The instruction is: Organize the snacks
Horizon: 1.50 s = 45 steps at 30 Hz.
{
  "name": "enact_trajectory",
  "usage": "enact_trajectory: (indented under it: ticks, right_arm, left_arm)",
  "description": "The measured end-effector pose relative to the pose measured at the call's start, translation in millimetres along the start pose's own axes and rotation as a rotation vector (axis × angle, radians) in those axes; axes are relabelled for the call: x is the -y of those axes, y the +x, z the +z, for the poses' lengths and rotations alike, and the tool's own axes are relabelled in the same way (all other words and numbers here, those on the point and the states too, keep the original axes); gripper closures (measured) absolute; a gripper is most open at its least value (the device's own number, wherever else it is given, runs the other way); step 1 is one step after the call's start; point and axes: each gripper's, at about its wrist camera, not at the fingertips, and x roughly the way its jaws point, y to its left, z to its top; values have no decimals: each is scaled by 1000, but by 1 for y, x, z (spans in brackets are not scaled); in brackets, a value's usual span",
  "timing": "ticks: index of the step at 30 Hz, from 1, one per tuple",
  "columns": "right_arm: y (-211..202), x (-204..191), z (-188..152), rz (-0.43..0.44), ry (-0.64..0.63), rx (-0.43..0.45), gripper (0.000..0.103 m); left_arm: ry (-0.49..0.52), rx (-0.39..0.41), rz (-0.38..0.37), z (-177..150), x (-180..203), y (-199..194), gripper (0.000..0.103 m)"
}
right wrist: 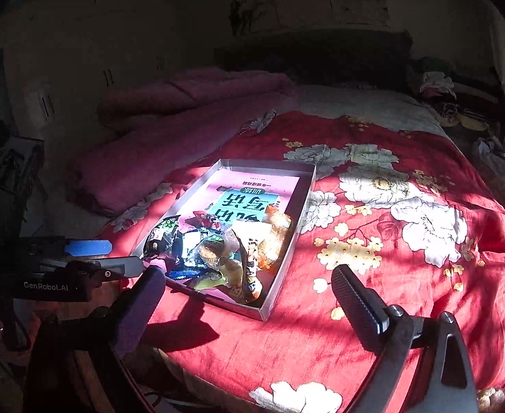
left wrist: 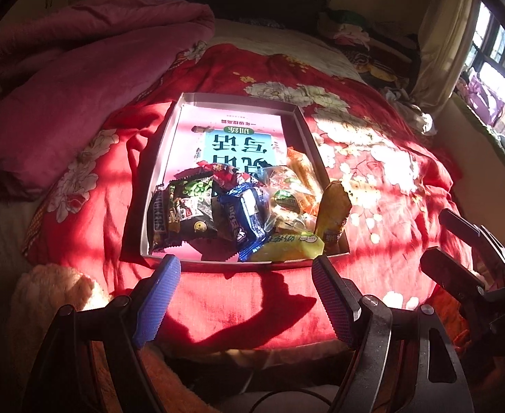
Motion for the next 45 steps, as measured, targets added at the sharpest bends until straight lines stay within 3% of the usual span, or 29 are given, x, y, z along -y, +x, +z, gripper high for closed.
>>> enact_trajectory:
  ticks: [45]
  right_arm:
    - [-12, -8, -10, -31, 7, -12, 4]
  left_arm:
    - [38, 9, -29, -8, 14, -12, 23]
